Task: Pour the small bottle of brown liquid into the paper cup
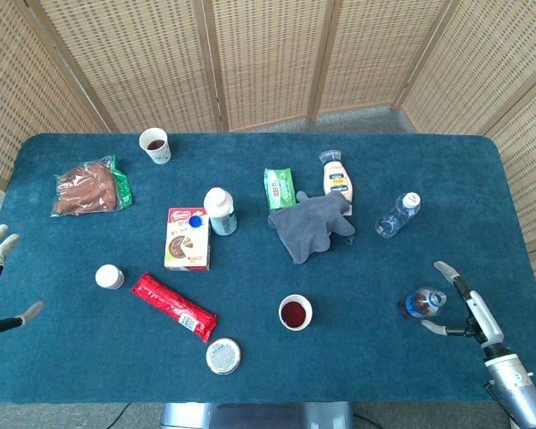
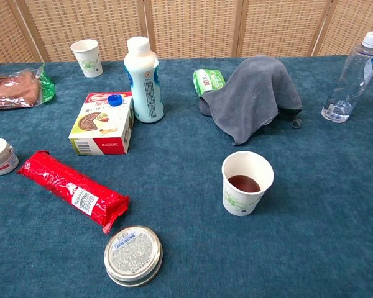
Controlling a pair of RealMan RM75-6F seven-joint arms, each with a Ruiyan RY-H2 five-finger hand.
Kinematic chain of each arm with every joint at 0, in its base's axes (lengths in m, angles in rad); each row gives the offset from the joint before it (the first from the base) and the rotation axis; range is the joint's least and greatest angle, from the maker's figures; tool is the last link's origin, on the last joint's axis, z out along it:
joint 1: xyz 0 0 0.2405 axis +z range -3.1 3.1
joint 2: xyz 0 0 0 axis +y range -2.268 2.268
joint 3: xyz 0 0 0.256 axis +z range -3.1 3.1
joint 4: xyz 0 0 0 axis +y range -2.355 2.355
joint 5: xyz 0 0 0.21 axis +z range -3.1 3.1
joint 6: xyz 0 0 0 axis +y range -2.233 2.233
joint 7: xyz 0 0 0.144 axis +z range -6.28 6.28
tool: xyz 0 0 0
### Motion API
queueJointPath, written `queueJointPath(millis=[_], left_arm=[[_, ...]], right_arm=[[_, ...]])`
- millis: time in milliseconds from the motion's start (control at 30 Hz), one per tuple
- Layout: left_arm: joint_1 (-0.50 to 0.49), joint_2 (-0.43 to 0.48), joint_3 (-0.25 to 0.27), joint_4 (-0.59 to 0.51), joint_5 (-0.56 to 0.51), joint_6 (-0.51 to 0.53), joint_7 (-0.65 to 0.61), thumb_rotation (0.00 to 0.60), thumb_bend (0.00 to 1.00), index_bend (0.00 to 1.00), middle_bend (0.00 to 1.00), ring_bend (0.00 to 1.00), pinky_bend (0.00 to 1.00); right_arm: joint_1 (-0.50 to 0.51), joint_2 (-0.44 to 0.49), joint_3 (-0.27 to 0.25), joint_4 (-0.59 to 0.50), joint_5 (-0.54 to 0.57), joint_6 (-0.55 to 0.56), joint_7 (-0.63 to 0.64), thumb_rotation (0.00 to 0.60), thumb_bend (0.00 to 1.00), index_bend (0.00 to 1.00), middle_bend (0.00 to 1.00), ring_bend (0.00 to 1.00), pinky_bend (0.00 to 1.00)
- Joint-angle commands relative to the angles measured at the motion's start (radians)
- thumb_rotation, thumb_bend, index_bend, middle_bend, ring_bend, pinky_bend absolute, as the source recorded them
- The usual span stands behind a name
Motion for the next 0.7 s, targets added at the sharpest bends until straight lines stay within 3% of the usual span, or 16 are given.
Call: queueJointPath(millis=[33,700], left_arm=[[0.0,0.0,0.001,0.0,0.001,0.0,0.0,0.6,0.19,0.0,0.0,0.0,0.0],[-0.002,-0.001,0.0,0.0,-0.005,-0.005,0.003,0.6,0.19,0.0,0.0,0.0,0.0]], right_arm=[[0.002,-0.014,-0.004,0.018,0.003,-0.012,0.006,0.6,0.06,0.0,0.0,0.0,0.0],[0.007,-0.094,-0.008,0.091,0.005,-0.015,0.065,0.6,0.08,0.0,0.0,0.0,0.0]])
